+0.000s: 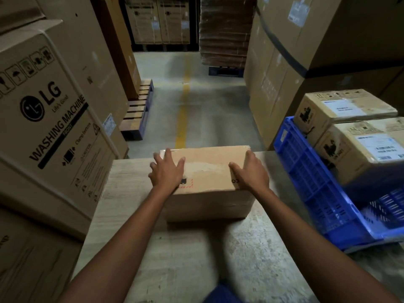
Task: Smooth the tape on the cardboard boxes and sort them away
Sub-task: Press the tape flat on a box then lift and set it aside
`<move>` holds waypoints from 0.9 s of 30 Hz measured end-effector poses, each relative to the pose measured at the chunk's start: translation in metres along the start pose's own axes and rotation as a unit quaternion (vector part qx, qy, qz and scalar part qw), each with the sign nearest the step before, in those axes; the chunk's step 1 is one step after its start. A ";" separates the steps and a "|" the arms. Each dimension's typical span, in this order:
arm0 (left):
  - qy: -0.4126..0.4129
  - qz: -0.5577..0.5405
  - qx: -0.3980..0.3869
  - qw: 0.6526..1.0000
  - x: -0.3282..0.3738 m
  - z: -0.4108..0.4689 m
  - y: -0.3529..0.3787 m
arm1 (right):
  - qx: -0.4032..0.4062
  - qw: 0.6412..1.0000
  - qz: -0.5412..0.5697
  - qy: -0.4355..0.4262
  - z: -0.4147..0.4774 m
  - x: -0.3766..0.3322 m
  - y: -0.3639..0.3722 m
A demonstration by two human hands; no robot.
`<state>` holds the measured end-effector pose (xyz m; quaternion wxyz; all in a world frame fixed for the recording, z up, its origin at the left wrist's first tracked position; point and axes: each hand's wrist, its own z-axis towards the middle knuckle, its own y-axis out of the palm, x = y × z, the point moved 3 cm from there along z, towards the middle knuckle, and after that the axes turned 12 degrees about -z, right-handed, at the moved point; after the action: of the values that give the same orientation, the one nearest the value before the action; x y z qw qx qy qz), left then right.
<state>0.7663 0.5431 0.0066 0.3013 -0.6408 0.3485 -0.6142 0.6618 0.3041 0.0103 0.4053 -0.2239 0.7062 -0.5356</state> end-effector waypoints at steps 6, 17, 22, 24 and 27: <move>0.007 -0.024 0.020 0.999 0.000 -0.006 -0.002 | 0.042 0.999 0.014 0.020 -0.012 0.002 0.000; -0.026 -0.093 0.047 0.994 0.002 -0.020 -0.006 | 0.010 0.969 0.215 0.119 -0.029 0.021 -0.005; -0.069 -0.178 0.070 0.979 0.004 -0.028 0.000 | 0.029 0.983 0.165 0.074 -0.015 0.004 -0.054; -0.090 -0.217 0.078 0.969 0.005 -0.038 0.008 | 0.046 0.991 0.123 0.038 -0.012 -0.008 -0.077; -0.106 -0.258 0.083 0.957 -0.005 -0.049 0.018 | 0.071 0.995 0.064 -0.020 -0.012 -0.027 -0.097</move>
<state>0.7162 0.5387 -0.0080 0.2204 -0.7428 0.0852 -0.6264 0.6560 0.2989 0.1116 0.4678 -0.1595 0.6712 -0.5525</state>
